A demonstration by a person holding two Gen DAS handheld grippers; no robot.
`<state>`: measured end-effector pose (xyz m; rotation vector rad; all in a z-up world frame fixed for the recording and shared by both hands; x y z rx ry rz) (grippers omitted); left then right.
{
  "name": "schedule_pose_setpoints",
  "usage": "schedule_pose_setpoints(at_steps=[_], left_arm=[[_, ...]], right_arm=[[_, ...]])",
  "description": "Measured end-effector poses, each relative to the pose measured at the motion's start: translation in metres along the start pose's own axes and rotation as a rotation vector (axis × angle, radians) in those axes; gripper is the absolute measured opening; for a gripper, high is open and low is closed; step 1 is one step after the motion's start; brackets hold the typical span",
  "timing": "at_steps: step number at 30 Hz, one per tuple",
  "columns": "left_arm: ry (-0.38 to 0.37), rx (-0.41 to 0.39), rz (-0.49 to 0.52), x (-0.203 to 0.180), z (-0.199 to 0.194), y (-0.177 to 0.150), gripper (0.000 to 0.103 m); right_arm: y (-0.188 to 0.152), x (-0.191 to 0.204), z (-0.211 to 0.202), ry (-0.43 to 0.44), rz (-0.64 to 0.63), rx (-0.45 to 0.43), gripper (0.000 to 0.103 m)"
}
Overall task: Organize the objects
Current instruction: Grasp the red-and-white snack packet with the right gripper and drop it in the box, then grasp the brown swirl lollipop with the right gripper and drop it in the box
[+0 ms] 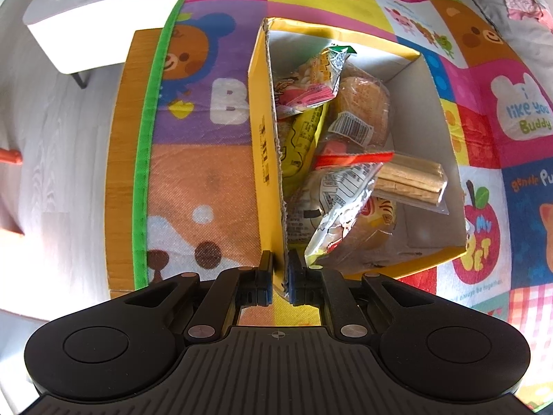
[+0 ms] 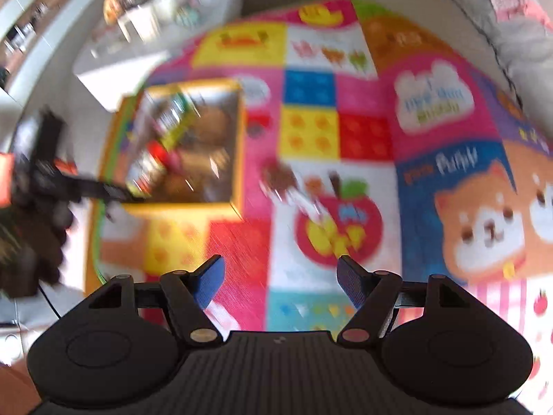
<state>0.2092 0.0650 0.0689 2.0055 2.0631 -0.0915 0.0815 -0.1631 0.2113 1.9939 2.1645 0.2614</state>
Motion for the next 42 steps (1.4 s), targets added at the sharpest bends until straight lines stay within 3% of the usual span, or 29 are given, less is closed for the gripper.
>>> schedule_pose_setpoints(at_steps=[4,9,20,23,28,30,35,42], left_arm=[[0.022,0.006,-0.018,-0.002,0.0,0.001,0.009],[0.074,0.013,-0.032,-0.01,0.0,0.003,0.009],[0.102,-0.002,-0.096,-0.009,-0.001,-0.001,0.009],[0.099,-0.008,-0.126,-0.008,0.0,-0.002,0.009],[0.103,-0.014,-0.14,-0.008,0.001,-0.004,0.009],[0.104,-0.012,-0.14,-0.007,0.002,-0.003,0.009],[0.111,-0.004,-0.128,-0.009,0.004,-0.001,0.009],[0.111,0.002,-0.092,-0.011,0.006,-0.001,0.009]], right_arm=[[-0.012,-0.023,0.02,-0.009,-0.016,0.03,0.072],[0.0,-0.027,0.054,-0.012,-0.196,0.008,0.072],[0.042,0.007,0.174,0.115,-0.599,-0.087,0.072],[0.051,0.014,0.194,0.129,-0.659,-0.089,0.07],[0.073,0.009,0.209,0.192,-0.594,-0.041,0.055],[0.076,0.01,0.209,0.189,-0.582,-0.026,0.045],[0.072,0.004,0.188,0.192,-0.527,-0.012,0.044],[0.048,-0.025,0.11,0.199,-0.336,-0.033,0.044]])
Point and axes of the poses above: each gripper's, at about its wrist camera, not at the fingertips, and z roughly the way its jaws point, x to its left, y to its top, the point moved 1 cm from there along z, roughly the way its jaws point, and after that the axes turned 1 degree about -z, right-handed, at the moved point
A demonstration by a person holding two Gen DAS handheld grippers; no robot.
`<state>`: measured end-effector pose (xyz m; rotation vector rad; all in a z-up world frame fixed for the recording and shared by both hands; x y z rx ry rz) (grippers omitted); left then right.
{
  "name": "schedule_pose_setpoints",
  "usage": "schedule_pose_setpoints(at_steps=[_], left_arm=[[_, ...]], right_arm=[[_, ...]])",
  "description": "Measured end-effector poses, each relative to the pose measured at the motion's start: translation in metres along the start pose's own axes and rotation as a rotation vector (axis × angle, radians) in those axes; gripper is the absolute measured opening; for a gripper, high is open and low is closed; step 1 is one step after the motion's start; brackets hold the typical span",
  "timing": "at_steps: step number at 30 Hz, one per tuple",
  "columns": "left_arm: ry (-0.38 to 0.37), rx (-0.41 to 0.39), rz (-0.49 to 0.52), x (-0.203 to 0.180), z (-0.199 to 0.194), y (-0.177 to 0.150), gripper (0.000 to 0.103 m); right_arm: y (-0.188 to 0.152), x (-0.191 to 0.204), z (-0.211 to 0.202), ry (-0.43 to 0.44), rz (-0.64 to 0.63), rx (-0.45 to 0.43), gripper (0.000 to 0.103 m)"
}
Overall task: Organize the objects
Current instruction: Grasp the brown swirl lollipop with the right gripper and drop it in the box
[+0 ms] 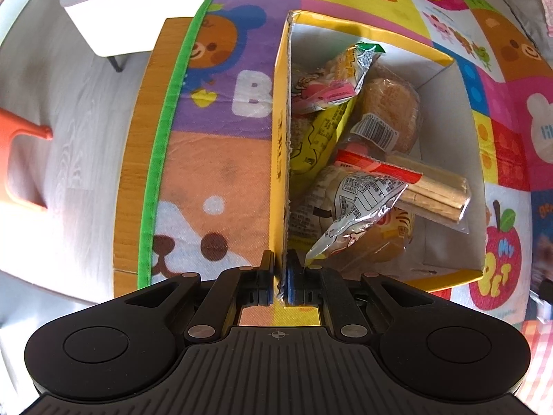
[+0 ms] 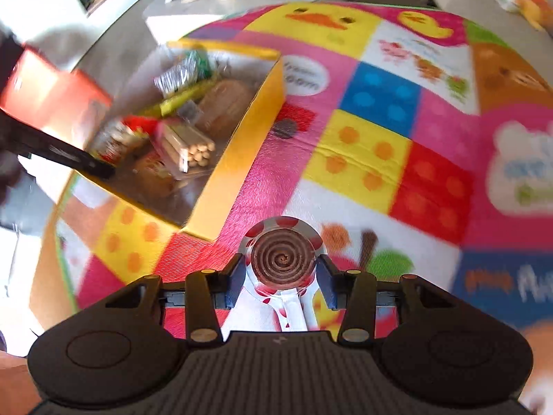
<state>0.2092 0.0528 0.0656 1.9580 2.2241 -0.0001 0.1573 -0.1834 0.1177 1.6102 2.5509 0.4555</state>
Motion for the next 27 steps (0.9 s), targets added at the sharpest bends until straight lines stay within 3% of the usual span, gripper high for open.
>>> schedule_pose_setpoints(at_steps=[8,15,20,27], left_arm=[[-0.035,0.0,0.061,0.002,-0.004,0.001,0.009],[-0.063,-0.006,0.092,0.005,-0.004,0.0,0.009],[-0.087,0.011,0.057,0.007,-0.003,0.006,0.009],[-0.13,0.009,0.097,-0.002,-0.003,0.008,0.01]], right_arm=[[-0.014,0.02,-0.107,-0.021,0.18,-0.083,0.044],[-0.002,0.052,-0.169,0.001,0.28,-0.123,0.045],[0.007,0.077,-0.187,-0.007,0.309,-0.148,0.045],[0.018,0.099,-0.19,-0.039,0.327,-0.158,0.045]])
Point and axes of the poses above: each gripper's, at about its wrist camera, not at the fingertips, and z roughly the way its jaws point, x to its left, y to its top, the point moved 1 cm from there along z, roughly the way its jaws point, and after that the axes turned 1 degree about -z, right-handed, at the moved point
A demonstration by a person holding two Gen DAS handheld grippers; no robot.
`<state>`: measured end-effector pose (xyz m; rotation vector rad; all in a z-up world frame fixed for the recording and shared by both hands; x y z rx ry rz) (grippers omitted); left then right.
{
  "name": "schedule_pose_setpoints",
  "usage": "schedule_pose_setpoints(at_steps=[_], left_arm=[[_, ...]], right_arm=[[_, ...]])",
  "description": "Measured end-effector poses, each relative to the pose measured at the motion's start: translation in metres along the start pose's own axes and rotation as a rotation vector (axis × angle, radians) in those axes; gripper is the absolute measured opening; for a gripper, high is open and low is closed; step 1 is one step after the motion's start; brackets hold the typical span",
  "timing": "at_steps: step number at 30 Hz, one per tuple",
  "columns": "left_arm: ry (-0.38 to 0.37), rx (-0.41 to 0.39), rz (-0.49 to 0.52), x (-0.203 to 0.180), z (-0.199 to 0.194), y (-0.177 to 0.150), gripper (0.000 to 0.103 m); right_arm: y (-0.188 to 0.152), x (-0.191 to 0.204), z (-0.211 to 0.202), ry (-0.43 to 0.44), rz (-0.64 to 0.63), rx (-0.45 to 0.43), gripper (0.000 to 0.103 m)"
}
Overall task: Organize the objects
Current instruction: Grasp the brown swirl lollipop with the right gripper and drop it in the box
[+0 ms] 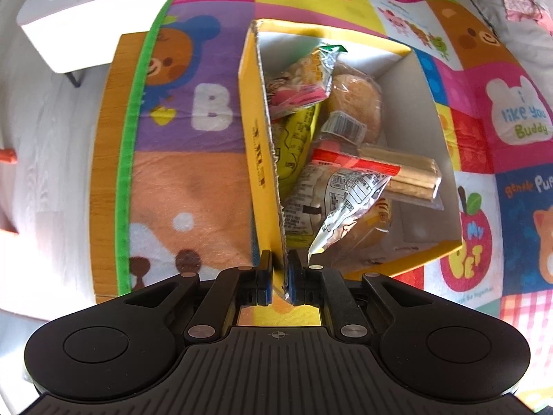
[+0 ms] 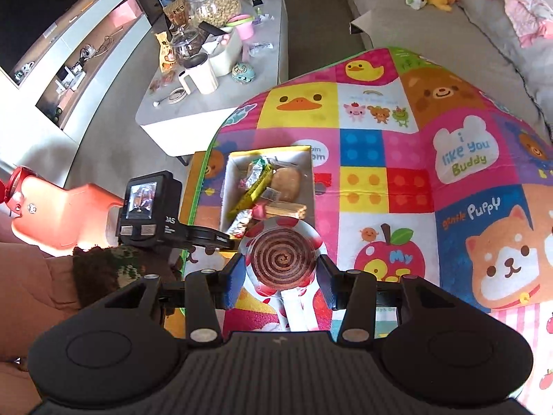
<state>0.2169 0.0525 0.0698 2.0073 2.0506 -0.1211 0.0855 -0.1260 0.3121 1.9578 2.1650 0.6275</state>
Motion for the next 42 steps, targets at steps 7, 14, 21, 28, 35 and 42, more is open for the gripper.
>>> schedule_pose_setpoints(at_steps=[7,14,21,28,35,42], left_arm=[[-0.012,0.001,0.005,0.0,0.001,0.0,0.011],[-0.027,-0.004,-0.014,0.004,0.001,-0.001,0.011],[-0.036,-0.003,-0.025,0.006,0.0,-0.001,0.011],[-0.036,-0.003,-0.025,0.006,0.0,-0.002,0.011],[-0.036,-0.005,-0.027,0.006,0.0,-0.003,0.011],[-0.046,-0.009,-0.041,0.01,-0.001,-0.005,0.011]], right_arm=[[0.002,0.008,0.001,-0.02,0.037,-0.015,0.045],[0.011,0.001,0.027,-0.005,0.159,0.018,0.045],[0.018,0.005,0.037,-0.033,0.148,0.036,0.045],[0.05,0.008,0.056,-0.043,0.144,0.039,0.045],[0.086,0.026,0.078,-0.073,0.089,0.014,0.045],[0.096,0.023,0.076,-0.054,0.081,-0.07,0.066]])
Point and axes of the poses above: each gripper's, at about its wrist camera, not at the fingertips, and z roughly the way its jaws point, x to its left, y to its top, the point moved 1 cm from there along z, roughly the way its jaws point, and after that the axes turned 1 degree about -z, right-handed, at the moved point
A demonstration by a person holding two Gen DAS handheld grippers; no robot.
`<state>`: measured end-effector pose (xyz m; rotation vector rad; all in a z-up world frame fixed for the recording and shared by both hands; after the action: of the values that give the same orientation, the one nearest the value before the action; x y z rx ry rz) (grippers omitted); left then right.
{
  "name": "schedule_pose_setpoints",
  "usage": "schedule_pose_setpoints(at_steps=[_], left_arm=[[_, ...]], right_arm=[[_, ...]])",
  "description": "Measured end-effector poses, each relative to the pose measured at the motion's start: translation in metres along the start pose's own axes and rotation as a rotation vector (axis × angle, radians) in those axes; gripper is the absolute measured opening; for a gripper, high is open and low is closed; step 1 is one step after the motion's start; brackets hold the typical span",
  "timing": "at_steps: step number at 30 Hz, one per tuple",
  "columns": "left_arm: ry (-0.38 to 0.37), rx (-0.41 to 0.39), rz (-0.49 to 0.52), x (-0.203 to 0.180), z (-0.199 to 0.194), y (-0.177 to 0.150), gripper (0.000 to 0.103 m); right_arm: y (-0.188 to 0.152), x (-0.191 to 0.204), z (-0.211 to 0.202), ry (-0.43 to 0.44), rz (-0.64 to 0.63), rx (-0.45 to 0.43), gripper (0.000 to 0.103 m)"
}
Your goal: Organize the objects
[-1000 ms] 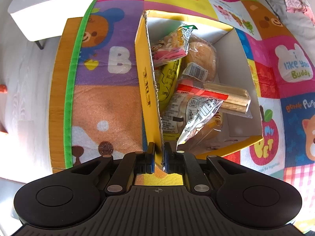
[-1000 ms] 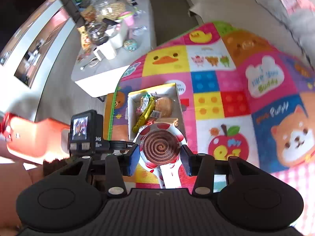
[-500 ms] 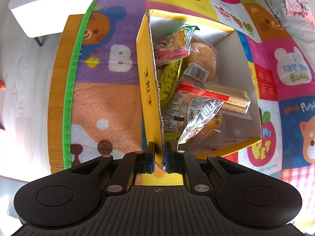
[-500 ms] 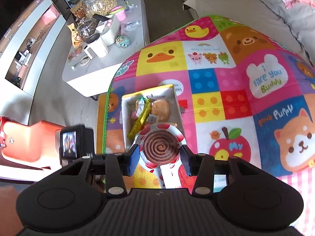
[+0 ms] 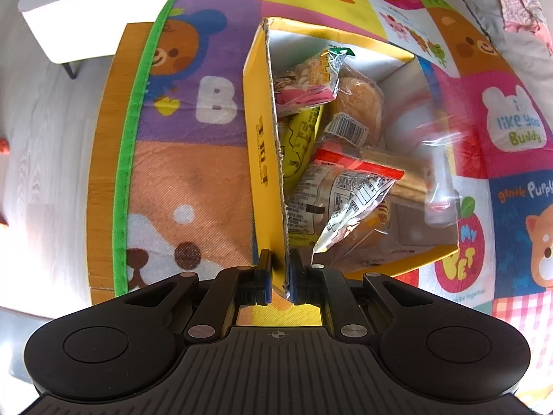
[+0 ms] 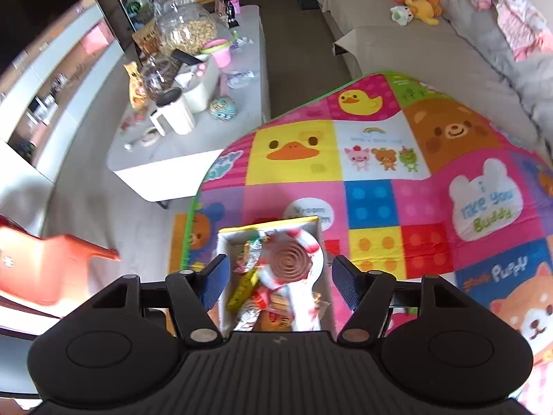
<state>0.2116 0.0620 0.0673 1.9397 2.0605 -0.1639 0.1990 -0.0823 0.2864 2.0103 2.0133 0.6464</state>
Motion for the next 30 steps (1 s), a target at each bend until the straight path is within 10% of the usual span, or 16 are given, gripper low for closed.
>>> schedule_pose_setpoints(at_steps=[13,22,27,30], left_arm=[[0.059,-0.037,0.14,-0.018,0.001,0.004,0.011],[0.071,-0.126,0.166,-0.031,0.011,0.006,0.013],[0.15,-0.217,0.168,-0.029,0.021,-0.001,0.04],[0.164,-0.228,0.027,-0.009,0.029,-0.002,0.073]], right_arm=[[-0.068,-0.048,0.015,-0.084,-0.001,0.096,0.066],[-0.108,-0.055,0.043,-0.071,-0.229,0.076,0.066],[-0.143,-0.063,0.096,0.022,-0.398,-0.015,0.065],[-0.169,-0.069,0.126,0.014,-0.437,-0.044,0.065]])
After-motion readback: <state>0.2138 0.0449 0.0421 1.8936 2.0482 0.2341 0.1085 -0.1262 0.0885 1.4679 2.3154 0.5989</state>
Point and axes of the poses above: each gripper's, at about its wrist camera, not at the fingertips, and z roughly the way its jaws point, x to its left, y to its top, the point moved 1 cm from there along z, roughly the way its jaws point, and after that the axes turned 1 degree about -z, right-handed, at the moved point
